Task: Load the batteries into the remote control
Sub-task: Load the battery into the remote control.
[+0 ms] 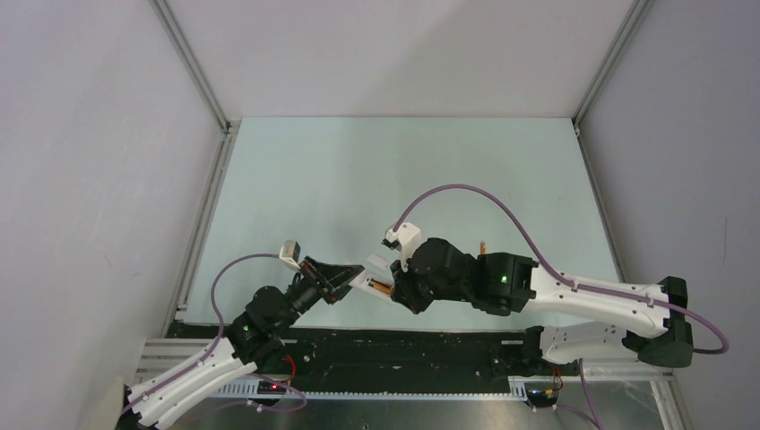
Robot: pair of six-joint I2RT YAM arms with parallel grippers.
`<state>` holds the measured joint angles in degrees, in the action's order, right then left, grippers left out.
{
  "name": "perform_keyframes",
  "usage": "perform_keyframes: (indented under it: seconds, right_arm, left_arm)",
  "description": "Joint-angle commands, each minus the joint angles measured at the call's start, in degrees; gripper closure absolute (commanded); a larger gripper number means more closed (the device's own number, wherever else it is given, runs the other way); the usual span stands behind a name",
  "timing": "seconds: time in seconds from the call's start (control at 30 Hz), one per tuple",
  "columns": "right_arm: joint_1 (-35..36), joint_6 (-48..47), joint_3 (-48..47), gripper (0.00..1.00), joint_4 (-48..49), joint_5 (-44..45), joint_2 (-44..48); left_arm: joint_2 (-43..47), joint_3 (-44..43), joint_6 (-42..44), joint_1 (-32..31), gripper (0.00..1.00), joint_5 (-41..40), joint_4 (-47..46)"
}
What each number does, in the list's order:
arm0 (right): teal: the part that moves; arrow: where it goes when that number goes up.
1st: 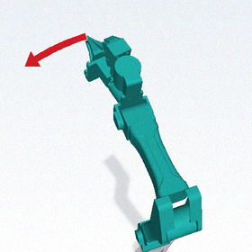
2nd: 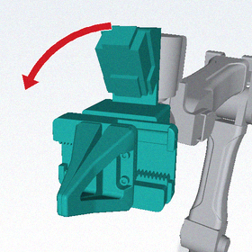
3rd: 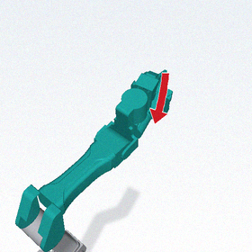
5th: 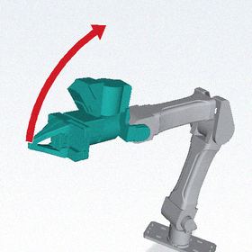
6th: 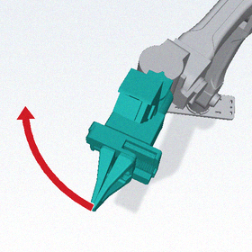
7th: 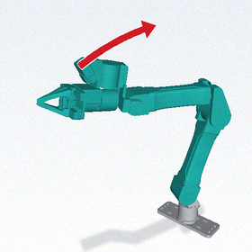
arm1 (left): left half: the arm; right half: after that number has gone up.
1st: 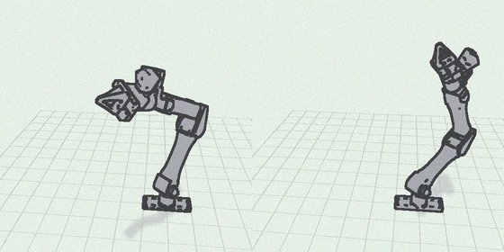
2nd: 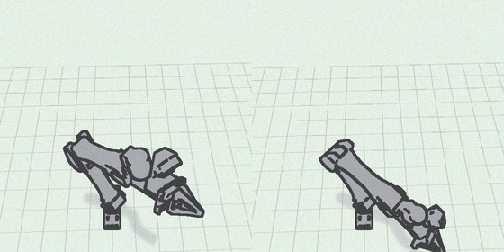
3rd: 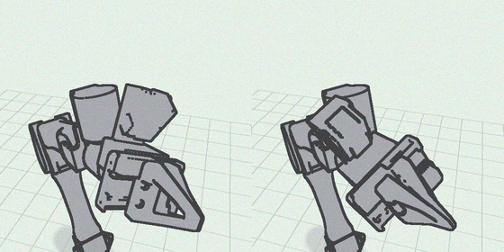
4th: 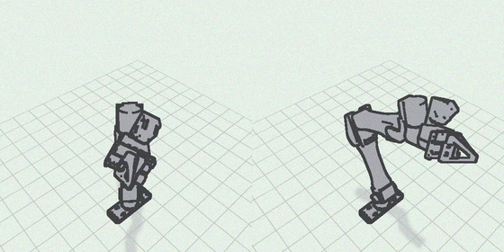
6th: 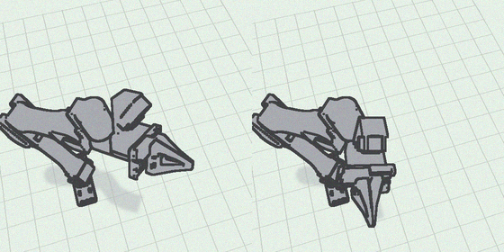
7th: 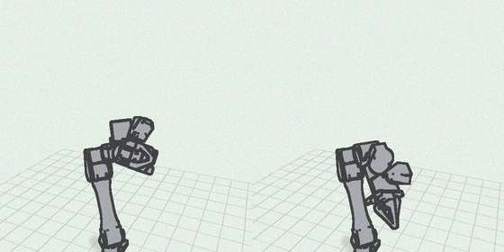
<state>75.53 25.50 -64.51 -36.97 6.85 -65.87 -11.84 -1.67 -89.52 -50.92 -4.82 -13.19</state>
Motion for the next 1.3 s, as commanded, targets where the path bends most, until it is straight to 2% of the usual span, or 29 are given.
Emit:
perform_keyframes:
  seconds: [0.0,1.27]
  right_arm:
    - [-0.3,0.6,0.0,0.94,0.0,1.2,0.0]
    - [-2.6,-1.1,0.0,0.93,4.9,-2.1,-3.7]
  left_arm:
    - [0.9,-0.5,0.6,0.3,1.0,-0.9,-3.0]
    - [2.0,-0.3,1.8,0.4,1.0,-1.0,-3.0]
